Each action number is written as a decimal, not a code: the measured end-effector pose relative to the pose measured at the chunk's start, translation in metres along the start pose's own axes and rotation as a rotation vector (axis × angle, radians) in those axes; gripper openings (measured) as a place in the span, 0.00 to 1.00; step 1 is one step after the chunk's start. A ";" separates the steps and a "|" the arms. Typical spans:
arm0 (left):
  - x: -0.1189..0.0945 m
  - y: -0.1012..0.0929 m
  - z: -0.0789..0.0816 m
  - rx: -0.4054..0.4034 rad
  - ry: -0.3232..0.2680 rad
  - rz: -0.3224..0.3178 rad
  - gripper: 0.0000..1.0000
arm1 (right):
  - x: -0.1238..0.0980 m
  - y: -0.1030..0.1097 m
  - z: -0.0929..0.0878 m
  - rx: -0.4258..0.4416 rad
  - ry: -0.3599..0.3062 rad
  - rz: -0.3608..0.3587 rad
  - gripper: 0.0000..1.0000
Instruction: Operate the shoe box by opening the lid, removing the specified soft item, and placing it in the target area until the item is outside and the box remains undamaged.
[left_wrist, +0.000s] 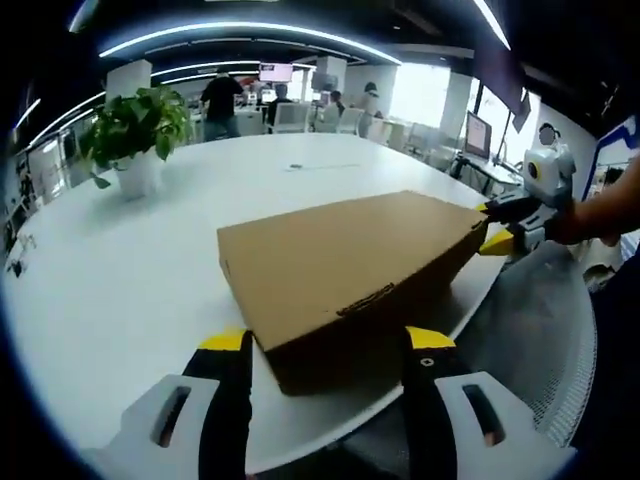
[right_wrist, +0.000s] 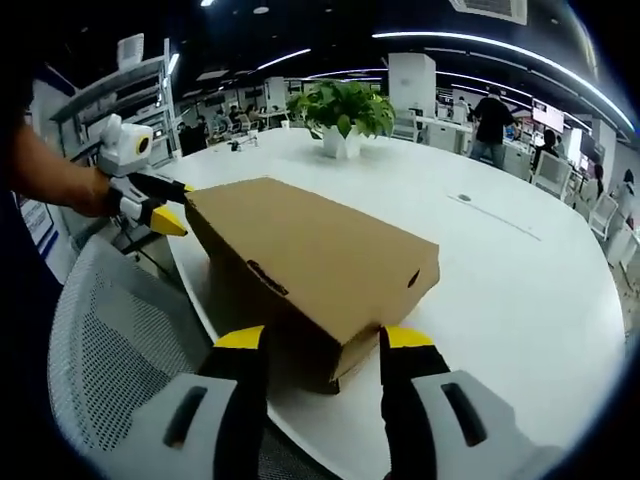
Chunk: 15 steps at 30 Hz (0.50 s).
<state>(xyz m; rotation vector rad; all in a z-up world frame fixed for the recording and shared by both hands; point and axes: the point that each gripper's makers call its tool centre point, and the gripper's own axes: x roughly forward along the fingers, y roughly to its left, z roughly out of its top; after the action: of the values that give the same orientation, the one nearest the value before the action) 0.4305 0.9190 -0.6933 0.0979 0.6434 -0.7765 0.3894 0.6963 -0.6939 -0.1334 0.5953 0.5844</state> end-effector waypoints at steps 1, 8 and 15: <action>-0.002 -0.001 0.003 -0.002 -0.007 0.002 0.60 | 0.000 0.000 0.001 -0.002 -0.002 0.000 0.41; -0.007 -0.002 0.015 -0.005 -0.038 0.008 0.61 | -0.006 -0.004 0.011 -0.032 -0.027 -0.013 0.38; -0.012 -0.002 0.028 -0.007 -0.052 0.015 0.60 | -0.009 -0.011 0.023 -0.057 -0.039 -0.063 0.35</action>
<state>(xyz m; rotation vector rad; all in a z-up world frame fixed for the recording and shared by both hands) 0.4366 0.9162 -0.6632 0.0761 0.5954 -0.7597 0.4006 0.6894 -0.6707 -0.1937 0.5350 0.5425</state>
